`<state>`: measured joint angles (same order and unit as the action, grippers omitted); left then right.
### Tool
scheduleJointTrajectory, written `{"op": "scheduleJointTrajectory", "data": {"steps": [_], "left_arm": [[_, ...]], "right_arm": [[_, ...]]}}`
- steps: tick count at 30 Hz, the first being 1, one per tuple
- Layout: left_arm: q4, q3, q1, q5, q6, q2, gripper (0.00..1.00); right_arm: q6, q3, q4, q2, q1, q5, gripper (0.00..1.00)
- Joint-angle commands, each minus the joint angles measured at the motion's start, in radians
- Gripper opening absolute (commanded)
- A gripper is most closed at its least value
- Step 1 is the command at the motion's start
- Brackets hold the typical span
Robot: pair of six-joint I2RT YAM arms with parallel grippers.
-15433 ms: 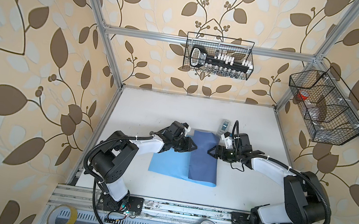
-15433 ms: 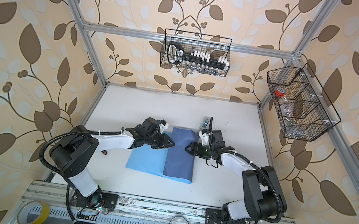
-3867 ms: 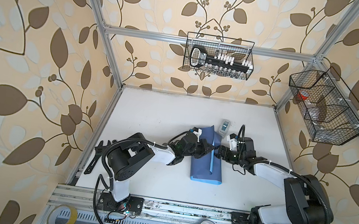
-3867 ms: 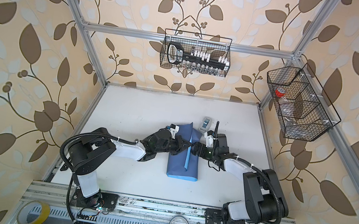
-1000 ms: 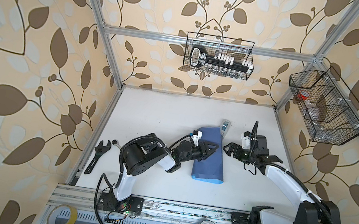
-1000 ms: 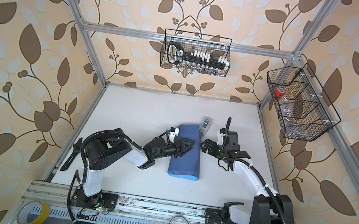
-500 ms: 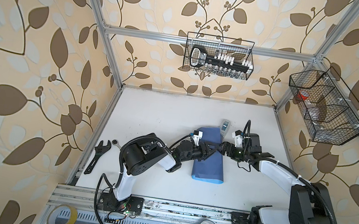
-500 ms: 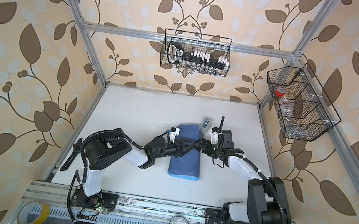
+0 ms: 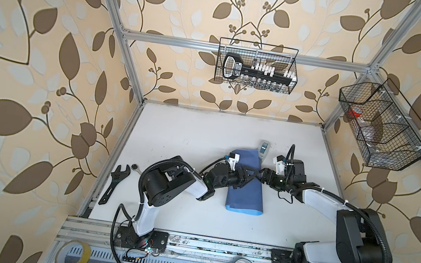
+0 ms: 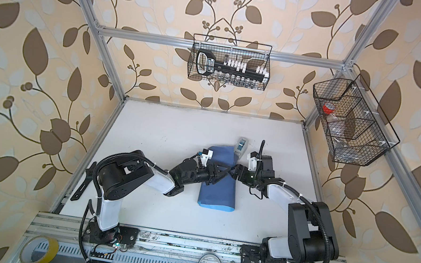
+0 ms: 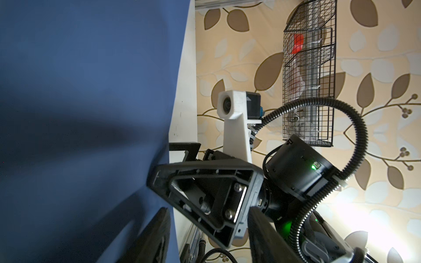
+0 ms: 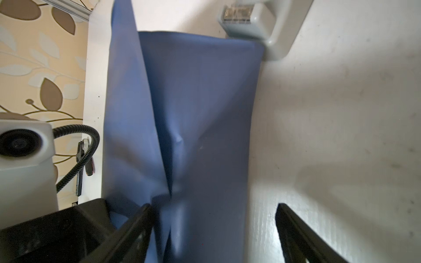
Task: Wrap a gift box in wrapping paper
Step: Fold the wrapping paper for the gift box.
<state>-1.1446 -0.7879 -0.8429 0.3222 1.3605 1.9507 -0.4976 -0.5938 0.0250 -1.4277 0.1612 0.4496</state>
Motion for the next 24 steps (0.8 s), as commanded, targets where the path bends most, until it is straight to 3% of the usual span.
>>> {"op": "scheduleJointTrajectory", "data": {"steps": [1, 8, 13, 17, 24], "left_arm": [[0.231, -0.034, 0.018, 0.026, -0.124, -0.043, 0.59], [0.504, 0.001, 0.129, 0.069, -0.289, -0.308, 0.68], [0.978, -0.040, 0.213, -0.019, -0.494, -0.470, 0.76], [1.190, -0.149, 0.223, -0.033, -0.652, -0.434, 0.79], [1.240, -0.272, 0.216, 0.088, -0.697, -0.277, 0.77]], "right_arm": [[0.021, 0.065, -0.097, -0.026, -0.002, -0.082, 0.83], [0.023, 0.071, -0.085, -0.034, -0.002, -0.075, 0.82], [0.023, 0.071, -0.079, -0.041, -0.002, -0.069, 0.81], [0.025, 0.070, -0.078, -0.042, -0.002, -0.065, 0.81], [0.027, 0.068, -0.079, -0.036, -0.002, -0.061, 0.81]]}}
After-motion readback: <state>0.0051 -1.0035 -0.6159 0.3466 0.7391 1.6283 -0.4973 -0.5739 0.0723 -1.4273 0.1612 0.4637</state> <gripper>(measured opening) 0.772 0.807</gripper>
